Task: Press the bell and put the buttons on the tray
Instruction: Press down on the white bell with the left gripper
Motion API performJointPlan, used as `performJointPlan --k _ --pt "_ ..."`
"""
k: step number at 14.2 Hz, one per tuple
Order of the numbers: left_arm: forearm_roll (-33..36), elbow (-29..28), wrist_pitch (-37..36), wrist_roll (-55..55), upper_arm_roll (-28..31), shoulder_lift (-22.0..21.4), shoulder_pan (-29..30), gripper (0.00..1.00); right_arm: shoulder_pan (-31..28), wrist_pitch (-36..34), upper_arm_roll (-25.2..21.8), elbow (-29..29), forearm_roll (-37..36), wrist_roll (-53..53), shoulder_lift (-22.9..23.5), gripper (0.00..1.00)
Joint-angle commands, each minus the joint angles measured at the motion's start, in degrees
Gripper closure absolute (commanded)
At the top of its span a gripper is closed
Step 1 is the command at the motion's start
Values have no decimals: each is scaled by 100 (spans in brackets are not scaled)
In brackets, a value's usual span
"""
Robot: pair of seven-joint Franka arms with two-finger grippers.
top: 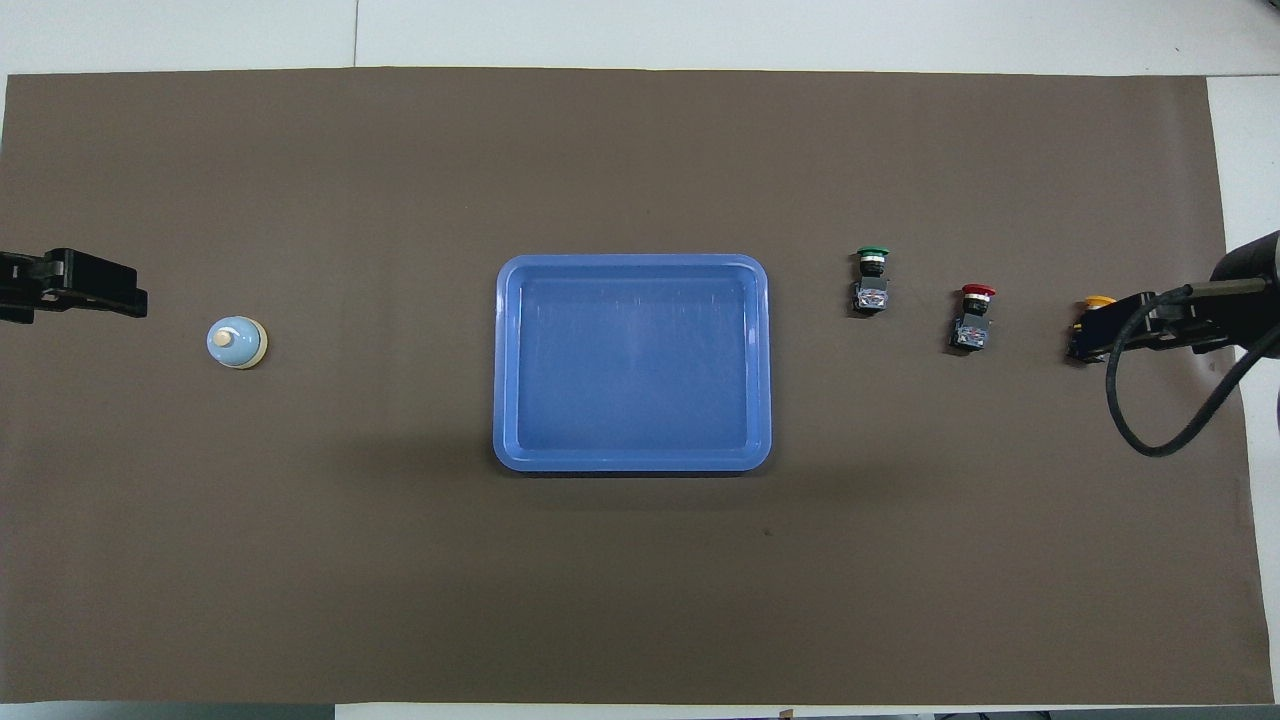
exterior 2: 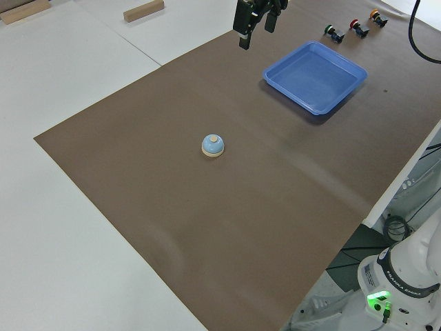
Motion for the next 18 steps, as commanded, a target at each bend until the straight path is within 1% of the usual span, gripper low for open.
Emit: performJointPlan --k 1,4,6,8,10,12,14,15,16,17,18 --pt "21 -313 278 -63 71 -148 -13 100 -77 -10 35 -92 45 -46 -107 0" --pt "21 -691 638 -36 62 -166 119 100 -77 -18 35 -92 45 -46 -107 0" --pt "21 -1112 1155 -36 71 -158 127 100 -77 -19 35 -92 45 -46 -107 0" --pt "21 -1385 1543 -1 71 -70 180 100 -68 -19 35 -92 45 -46 -99 0" --pt "21 -1684 1973 -1 62 70 277 100 -77 -10 35 -92 45 -46 -99 0" --pt "21 -1843 2308 -1 71 368 286 100 -77 -18 35 -92 45 -46 -99 0" --pt "21 -2045 2702 -1 62 597 425 100 -68 -10 35 -92 45 -46 -107 0" --pt "21 -2246 3035 7 62 651 444 100 -68 -18 35 -92 45 -46 -107 0" --pt "21 -2587 3552 8 71 651 444 100 -77 -19 35 -92 45 -46 -99 0" --pt "21 -2739 3749 16 71 651 461 100 -68 -10 35 -92 45 -46 -107 0" --pt "21 -2775 3803 16 62 677 540 100 -77 -18 35 -92 45 -46 -99 0"
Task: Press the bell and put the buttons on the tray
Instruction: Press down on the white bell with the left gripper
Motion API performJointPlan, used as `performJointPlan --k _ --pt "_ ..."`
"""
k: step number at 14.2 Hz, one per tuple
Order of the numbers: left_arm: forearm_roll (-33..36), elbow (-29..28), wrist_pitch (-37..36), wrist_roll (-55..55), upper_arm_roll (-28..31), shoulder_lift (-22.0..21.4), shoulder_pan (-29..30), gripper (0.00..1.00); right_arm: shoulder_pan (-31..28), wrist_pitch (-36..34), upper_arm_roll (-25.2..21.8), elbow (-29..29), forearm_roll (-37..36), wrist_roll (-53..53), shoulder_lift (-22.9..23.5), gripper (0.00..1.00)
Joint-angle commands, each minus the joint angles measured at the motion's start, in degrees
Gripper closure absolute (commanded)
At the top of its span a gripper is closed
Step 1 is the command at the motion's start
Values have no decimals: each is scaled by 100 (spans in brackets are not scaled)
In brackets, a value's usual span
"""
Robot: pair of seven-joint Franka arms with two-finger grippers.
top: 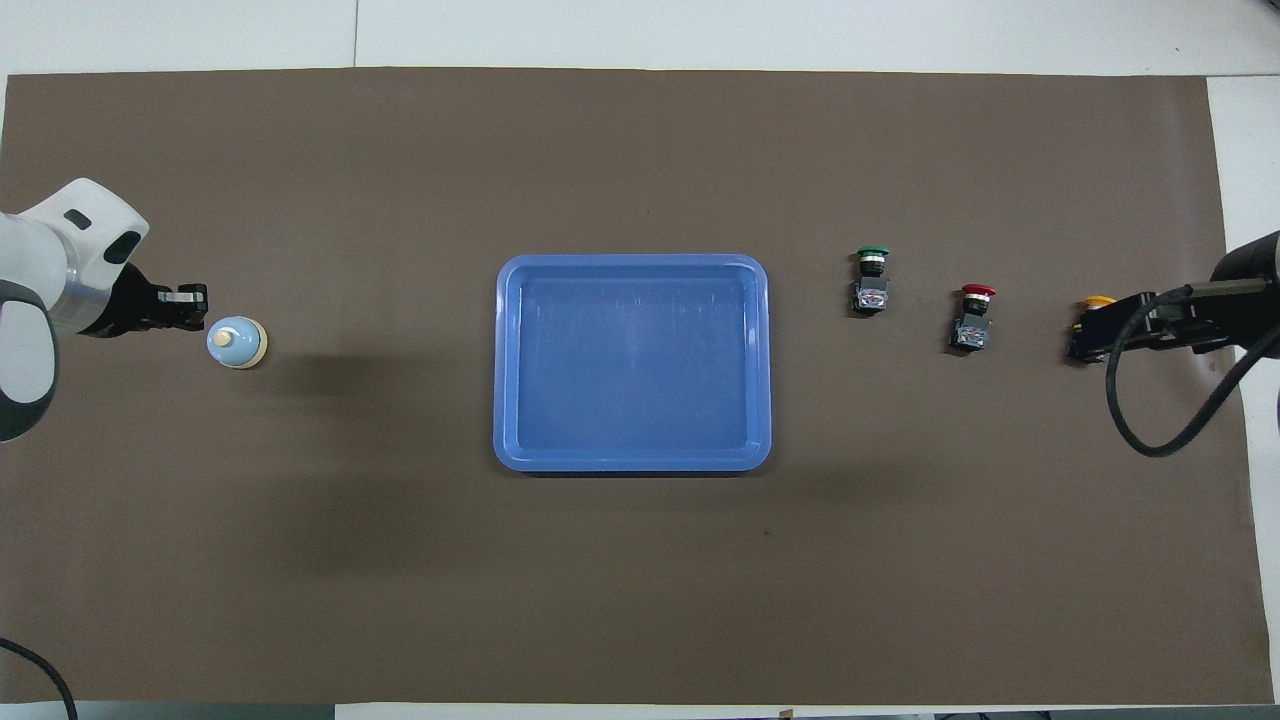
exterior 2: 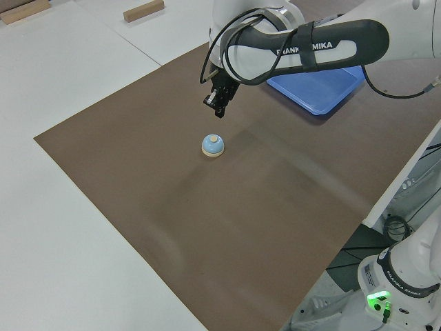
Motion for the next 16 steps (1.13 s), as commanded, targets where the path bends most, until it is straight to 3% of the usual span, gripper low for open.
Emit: performJointPlan --k 1,9,13,14,15,16 --pt "21 -359 385 17 -37 -99 144 100 -77 -19 35 -92 45 -46 -107 0" --pt "21 -412 825 17 -28 490 153 100 -68 -10 35 -92 45 -46 -107 0" --pt "21 790 -999 17 -37 245 91 100 -68 -19 35 -92 45 -46 -107 0" --pt "29 1071 -1473 17 -37 183 65 90 -77 -19 35 -92 45 -46 -107 0" --pt "30 1291 -1826 17 -63 104 39 62 -68 -19 35 -92 45 -46 -107 0" --pt "30 1354 -2047 17 -72 -36 -13 17 -68 -19 35 -92 45 -46 -107 0"
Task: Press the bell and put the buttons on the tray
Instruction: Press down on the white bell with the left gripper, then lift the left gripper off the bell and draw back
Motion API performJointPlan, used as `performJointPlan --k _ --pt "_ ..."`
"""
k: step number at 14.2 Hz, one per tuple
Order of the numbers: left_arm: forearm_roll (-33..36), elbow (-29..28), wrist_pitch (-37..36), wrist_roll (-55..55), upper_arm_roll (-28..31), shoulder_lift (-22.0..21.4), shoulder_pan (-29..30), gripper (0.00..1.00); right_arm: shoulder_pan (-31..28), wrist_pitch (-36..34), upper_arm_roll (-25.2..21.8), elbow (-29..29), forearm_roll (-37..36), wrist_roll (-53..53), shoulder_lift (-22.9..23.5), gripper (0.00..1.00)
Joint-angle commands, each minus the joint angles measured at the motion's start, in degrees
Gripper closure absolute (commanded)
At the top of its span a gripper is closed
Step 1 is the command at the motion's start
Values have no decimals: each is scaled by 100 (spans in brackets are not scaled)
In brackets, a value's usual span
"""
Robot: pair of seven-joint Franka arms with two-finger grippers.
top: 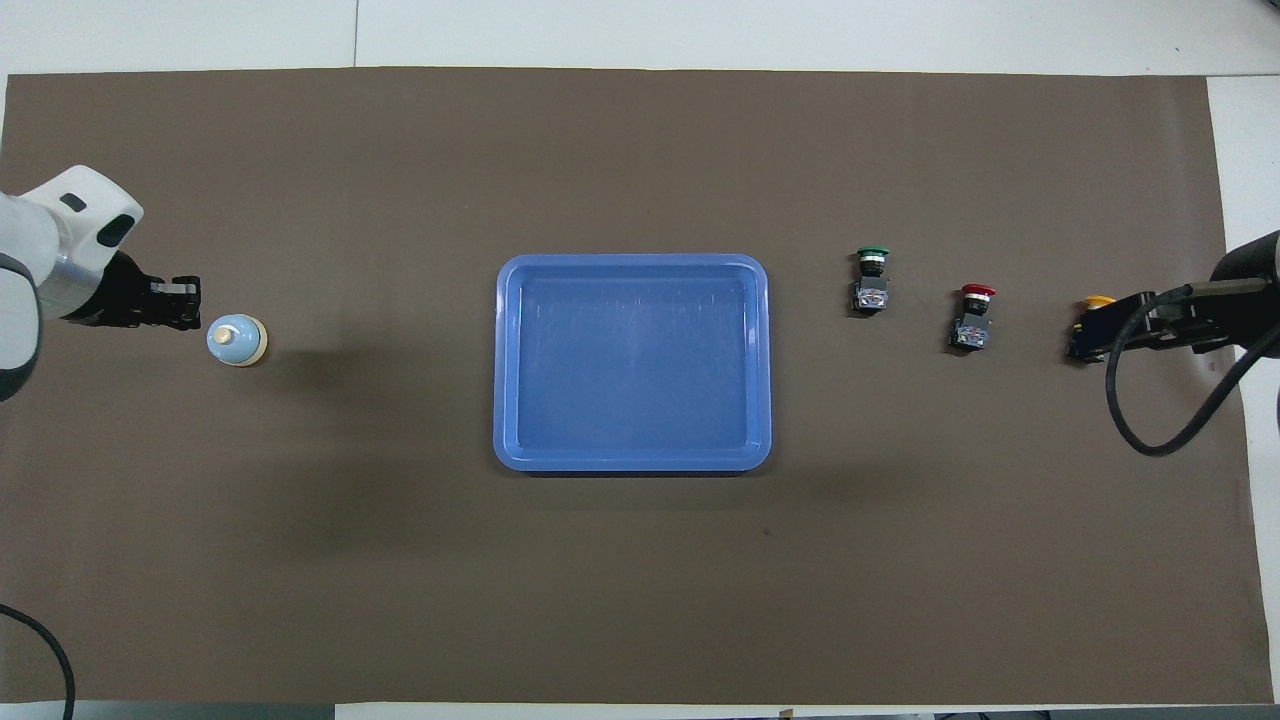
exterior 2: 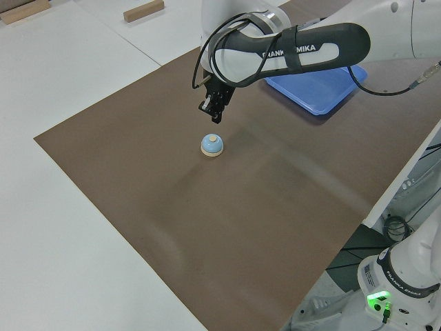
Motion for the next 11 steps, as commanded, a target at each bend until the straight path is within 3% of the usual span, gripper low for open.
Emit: performJointPlan --k 1,5,11 --pt "30 223 -636 19 -1 -470 -111 0 -77 -19 35 -92 45 -46 -107 0" --pt "-5 249 -1285 10 -27 -1095 -111 0 -68 -19 35 -92 45 -46 -98 0" --pt "-14 434 -2200 2 -27 -1237 -128 0 -68 -19 35 -92 45 -46 -98 0"
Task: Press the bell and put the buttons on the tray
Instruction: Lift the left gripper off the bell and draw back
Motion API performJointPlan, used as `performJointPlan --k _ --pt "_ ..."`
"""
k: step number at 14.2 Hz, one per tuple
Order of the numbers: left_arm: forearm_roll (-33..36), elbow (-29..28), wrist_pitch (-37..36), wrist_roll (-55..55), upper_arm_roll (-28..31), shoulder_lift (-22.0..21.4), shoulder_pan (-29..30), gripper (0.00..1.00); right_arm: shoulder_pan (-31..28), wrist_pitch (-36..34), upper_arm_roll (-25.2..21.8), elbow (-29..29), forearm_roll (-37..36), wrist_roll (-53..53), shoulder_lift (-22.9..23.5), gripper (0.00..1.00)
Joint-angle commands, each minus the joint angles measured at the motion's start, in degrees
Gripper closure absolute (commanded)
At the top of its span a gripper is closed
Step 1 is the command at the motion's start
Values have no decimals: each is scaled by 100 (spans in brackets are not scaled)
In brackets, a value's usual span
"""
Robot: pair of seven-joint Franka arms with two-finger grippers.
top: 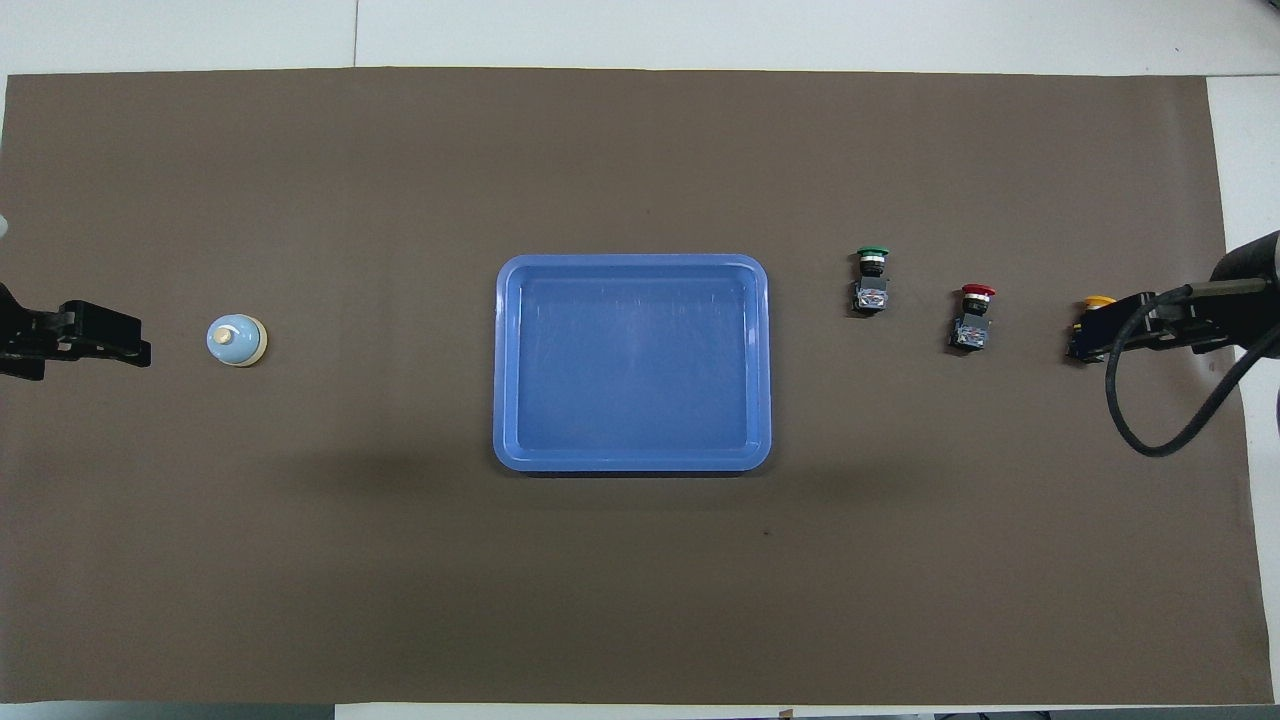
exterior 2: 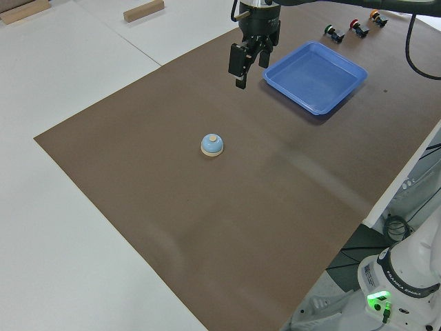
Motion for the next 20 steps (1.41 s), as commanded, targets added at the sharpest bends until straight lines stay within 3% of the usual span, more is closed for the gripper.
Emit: performJointPlan --k 1,9,14,20 --pt "-14 73 -422 5 35 -89 -132 0 -77 -18 35 -92 45 -46 -107 0" --pt "13 108 -380 23 35 -274 -335 0 -120 -53 26 -92 45 -46 -107 0" --pt "-14 442 -353 23 35 121 -335 0 -165 -80 26 -118 45 -72 -124 0" --pt "-5 381 -371 -30 53 -10 -344 0 45 1096 96 -944 54 217 -292 0"
